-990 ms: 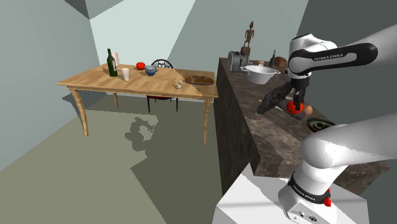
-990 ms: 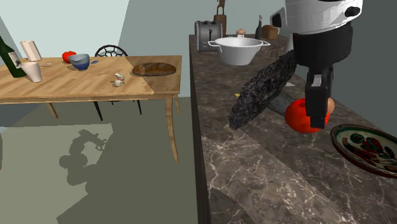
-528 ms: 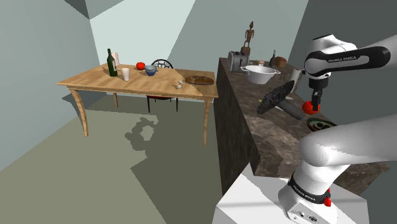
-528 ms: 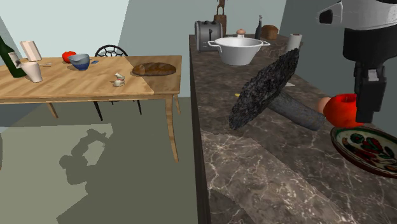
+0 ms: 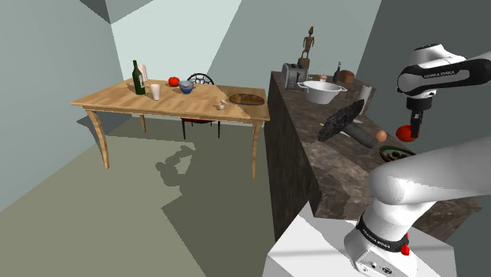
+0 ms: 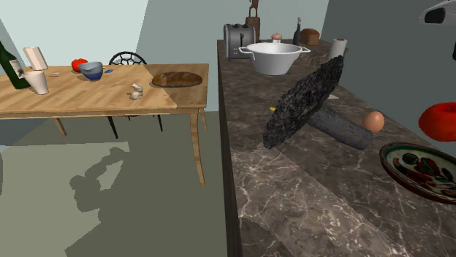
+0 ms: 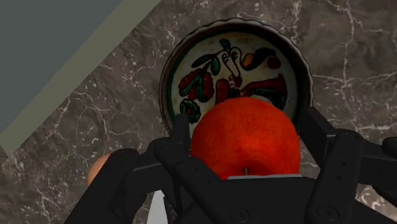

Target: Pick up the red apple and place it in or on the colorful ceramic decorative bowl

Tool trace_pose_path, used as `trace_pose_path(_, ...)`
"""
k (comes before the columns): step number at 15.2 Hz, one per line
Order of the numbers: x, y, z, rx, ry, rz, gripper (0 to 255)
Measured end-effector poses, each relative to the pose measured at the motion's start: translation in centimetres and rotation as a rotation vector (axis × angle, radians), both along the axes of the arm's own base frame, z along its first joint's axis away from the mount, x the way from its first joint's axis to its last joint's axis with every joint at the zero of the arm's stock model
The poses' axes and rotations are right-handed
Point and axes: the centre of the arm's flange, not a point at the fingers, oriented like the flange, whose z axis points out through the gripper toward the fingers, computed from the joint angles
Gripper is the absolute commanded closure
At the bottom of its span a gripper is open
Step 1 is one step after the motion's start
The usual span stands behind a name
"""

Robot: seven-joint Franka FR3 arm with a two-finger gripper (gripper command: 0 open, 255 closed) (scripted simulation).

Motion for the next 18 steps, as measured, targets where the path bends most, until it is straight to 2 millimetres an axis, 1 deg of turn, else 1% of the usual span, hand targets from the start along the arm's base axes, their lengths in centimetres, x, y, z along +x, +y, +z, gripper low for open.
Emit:
trace_pose_path(1, -1.4, -1.4, 0.3, 0.000, 0.000, -0.001, 255)
trace_pose_path(2, -2.0, -2.1, 0.1, -0.001, 0.000, -0.001, 255)
trace_pose_path(4, -2.7, -2.4, -0.7, 0.000, 0.001, 0.000, 255)
trace_pose_path(6, -2.9, -2.4, -1.7, 0.000, 0.001, 0.001, 255)
trace_pose_path(18, -2.9, -2.4, -8.0, 0.000, 0.001, 0.001, 255)
